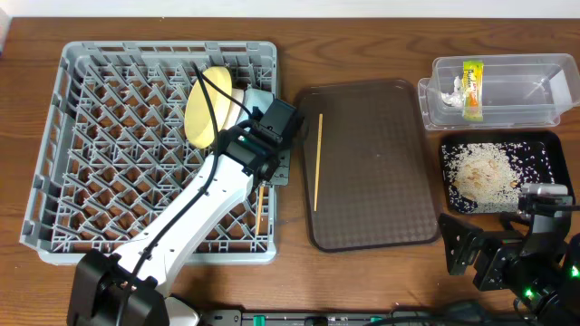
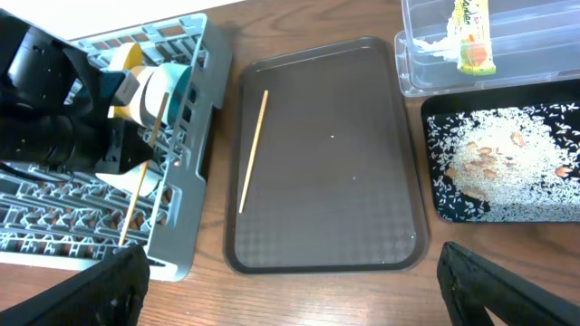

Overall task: Sort waste into correct bins and load items into the dishwasher
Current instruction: 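Lower the chopstick into the rack near the white cup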

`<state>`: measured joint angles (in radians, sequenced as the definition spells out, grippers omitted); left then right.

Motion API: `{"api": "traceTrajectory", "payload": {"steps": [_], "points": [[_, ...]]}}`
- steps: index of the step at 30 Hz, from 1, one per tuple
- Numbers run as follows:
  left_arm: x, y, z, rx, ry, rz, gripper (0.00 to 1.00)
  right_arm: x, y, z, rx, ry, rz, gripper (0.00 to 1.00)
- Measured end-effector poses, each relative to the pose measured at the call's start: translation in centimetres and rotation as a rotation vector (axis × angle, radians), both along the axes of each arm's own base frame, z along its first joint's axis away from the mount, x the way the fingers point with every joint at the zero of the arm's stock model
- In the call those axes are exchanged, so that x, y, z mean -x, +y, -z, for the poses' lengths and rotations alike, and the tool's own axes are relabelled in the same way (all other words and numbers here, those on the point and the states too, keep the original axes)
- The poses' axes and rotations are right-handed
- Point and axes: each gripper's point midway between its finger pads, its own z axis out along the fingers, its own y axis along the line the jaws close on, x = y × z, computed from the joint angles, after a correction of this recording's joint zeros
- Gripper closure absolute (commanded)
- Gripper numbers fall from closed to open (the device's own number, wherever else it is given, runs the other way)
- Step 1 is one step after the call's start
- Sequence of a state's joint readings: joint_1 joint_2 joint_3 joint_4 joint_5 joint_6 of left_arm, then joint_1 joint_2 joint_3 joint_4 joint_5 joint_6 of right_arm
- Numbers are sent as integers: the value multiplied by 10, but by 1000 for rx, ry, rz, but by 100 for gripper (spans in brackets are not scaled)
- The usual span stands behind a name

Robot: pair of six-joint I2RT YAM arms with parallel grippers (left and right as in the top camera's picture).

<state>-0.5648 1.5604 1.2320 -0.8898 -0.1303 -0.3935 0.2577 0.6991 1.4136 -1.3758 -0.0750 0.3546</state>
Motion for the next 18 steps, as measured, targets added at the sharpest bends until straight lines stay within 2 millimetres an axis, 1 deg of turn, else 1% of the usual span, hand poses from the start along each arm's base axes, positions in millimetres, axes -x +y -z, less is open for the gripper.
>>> {"api": "traceTrajectory", "payload": {"steps": [6,9,10,12,14,16,18], "points": [[-1,2,0,-8,-5,-3,94,0,0,0,0,0,0,1],[-5,10,-3,-34,-26,-21,94,0,0,0,0,1,0,1],[-7,16,-7,-41,-40,-28,94,0,0,1,0,3,0,1],[-11,30,-16,-48,-71,-39,94,1,0,1,1,5,0,1],[-17,52,-35,-49,-127,-66,94,1,0,1,1,5,0,1],[-21,79,-55,-49,-187,-109,94,1,0,1,1,5,0,1],[-23,104,-70,-50,-228,-151,94,1,0,1,2,5,0,1]]}}
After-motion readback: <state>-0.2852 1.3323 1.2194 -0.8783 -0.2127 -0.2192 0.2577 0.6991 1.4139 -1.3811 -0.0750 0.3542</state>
